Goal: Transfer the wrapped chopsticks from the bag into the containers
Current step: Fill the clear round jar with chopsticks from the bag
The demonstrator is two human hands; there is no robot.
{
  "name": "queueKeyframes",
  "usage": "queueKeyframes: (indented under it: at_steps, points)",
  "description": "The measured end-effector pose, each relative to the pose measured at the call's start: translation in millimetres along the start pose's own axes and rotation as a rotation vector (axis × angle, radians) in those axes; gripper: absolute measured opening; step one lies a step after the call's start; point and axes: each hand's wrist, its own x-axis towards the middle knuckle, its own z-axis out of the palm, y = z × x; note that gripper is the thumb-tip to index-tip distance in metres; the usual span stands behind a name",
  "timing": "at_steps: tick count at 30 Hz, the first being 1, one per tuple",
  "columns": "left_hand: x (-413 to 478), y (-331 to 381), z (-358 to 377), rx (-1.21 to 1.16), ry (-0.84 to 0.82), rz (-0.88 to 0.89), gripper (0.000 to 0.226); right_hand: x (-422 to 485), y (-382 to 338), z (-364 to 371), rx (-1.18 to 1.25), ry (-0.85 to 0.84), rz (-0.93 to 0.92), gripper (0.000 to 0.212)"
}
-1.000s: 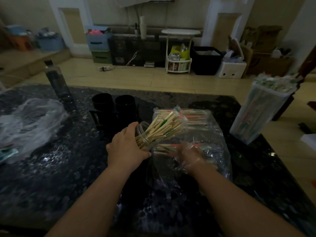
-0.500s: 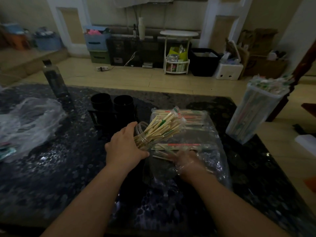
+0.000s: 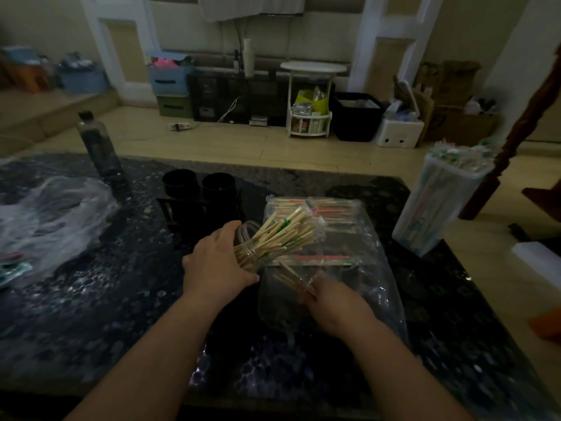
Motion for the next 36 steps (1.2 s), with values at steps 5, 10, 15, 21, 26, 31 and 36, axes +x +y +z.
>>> queueKeyframes:
  at_steps: [5, 10, 15, 21, 26, 31, 36]
  points:
    - [-3, -4, -3, 0.012, 0.017, -0.009, 0.105, -20, -4, -24, -0.163, -0.059, -0.093, 0.038]
    - [-7, -4, -3, 0.013, 0.020, 0.002, 0.103, -47, -23, -64, -0.244, 0.077, -0.166, 0.032]
    - [-8, -5, -2, 0.020, 0.019, -0.011, 0.105, -68, -42, -90, -0.288, 0.382, -0.335, 0.025]
    - [-6, -5, 1, 0.006, 0.011, -0.014, 0.102, -68, -45, -97, -0.230, 0.383, -0.352, 0.021]
    - [-7, -4, 3, 0.007, -0.003, 0.020, 0.103, -50, -32, -81, -0.321, 0.680, -0.378, 0.027]
    - [-6, -6, 3, 0.017, -0.010, 0.059, 0.099, -33, -20, -65, -0.224, 0.948, -0.630, 0.024]
    - [-5, -7, 3, 0.040, -0.030, 0.079, 0.108, -34, -25, -73, -0.090, 1.204, -0.645, 0.027]
